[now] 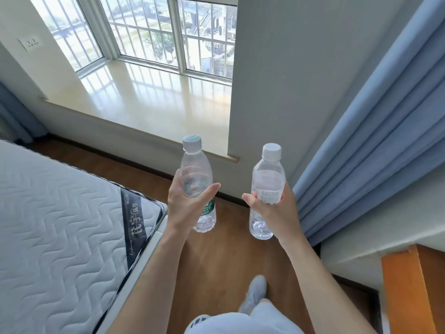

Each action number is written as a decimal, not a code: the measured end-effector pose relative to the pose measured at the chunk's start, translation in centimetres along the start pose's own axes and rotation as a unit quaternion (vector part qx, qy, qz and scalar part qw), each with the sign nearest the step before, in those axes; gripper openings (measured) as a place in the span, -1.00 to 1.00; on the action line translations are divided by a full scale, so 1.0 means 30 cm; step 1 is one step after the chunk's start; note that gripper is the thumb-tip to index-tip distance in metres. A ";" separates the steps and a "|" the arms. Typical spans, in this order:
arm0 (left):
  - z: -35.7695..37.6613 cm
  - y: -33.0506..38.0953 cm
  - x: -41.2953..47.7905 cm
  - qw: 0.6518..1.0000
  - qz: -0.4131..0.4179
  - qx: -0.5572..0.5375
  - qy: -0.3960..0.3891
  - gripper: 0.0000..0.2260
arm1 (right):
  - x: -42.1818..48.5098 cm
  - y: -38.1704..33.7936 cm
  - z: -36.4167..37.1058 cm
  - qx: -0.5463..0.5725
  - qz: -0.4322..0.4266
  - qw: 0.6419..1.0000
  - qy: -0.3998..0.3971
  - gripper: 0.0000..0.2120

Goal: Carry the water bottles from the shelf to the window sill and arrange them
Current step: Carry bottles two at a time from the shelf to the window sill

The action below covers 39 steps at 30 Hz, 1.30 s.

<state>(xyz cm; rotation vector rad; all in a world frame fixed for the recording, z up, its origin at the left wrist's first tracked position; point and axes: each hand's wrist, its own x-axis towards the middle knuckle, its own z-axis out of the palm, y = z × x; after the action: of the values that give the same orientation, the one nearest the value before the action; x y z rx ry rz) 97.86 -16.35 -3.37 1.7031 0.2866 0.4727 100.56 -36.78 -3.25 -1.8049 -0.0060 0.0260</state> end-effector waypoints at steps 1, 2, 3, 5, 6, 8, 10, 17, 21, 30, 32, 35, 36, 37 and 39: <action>0.006 -0.013 0.038 1.000 -0.001 0.001 0.003 -0.56 | 0.046 0.002 0.016 -0.008 -0.005 1.000 -0.002 -0.34; 0.011 -0.027 0.077 1.000 -0.001 0.003 0.007 -0.55 | 0.094 0.005 0.034 -0.016 -0.009 1.000 -0.006 -0.34; 0.017 -0.041 0.118 1.000 -0.002 0.005 0.012 -0.55 | 0.146 0.009 0.052 -0.022 -0.013 1.000 -0.011 -0.34; 0.028 -0.066 0.206 1.000 -0.002 0.009 0.022 -0.56 | 0.258 0.018 0.088 -0.023 -0.018 0.999 -0.022 -0.34; 0.032 -0.080 0.254 1.000 -0.001 0.013 0.029 -0.56 | 0.319 0.019 0.108 -0.018 -0.019 0.999 -0.027 -0.34; 0.040 -0.102 0.357 0.999 -0.001 0.022 0.049 -0.57 | 0.451 0.015 0.149 -0.013 -0.022 0.999 -0.045 -0.35; 0.053 -0.116 0.474 0.997 -0.003 0.029 0.078 -0.57 | 0.597 0.004 0.194 -0.011 -0.029 0.997 -0.069 -0.37; 0.099 -0.097 0.810 0.982 -0.001 0.070 0.176 -0.58 | 1.039 -0.094 0.337 -0.014 -0.063 0.983 -0.170 -0.33; 0.075 -0.101 0.910 0.967 -0.013 0.094 0.235 -0.57 | 1.191 -0.121 0.435 0.011 -0.056 0.975 -0.217 -0.43; -0.063 -0.186 1.047 0.931 -0.054 0.097 0.347 -0.42 | 1.359 -0.113 0.729 0.000 -0.069 0.947 -0.314 -0.44; -0.106 -0.220 1.079 0.926 -0.069 0.099 0.359 -0.47 | 1.390 -0.116 0.810 -0.002 -0.075 0.941 -0.330 -0.45; -0.190 -0.270 1.152 0.913 -0.084 0.101 0.386 -0.47 | 1.445 -0.136 0.958 -0.008 -0.081 0.933 -0.352 -0.45; -0.225 -0.288 1.185 0.908 -0.086 0.099 0.398 -0.46 | 1.464 -0.146 1.018 -0.008 -0.084 0.929 -0.359 -0.45; -0.262 -0.306 1.219 0.903 -0.089 0.097 0.409 -0.45 | 1.482 -0.160 1.080 -0.010 -0.089 0.926 -0.368 -0.45; -0.346 -0.338 1.292 0.895 -0.099 0.092 0.424 -0.41 | 1.516 -0.191 1.210 -0.014 -0.097 0.918 -0.385 -0.47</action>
<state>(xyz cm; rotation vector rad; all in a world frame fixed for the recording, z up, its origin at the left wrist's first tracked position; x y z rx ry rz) 128.04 11.82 -6.13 1.5319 1.1568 1.0490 145.32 0.67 -6.75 -1.7080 -0.7488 0.5945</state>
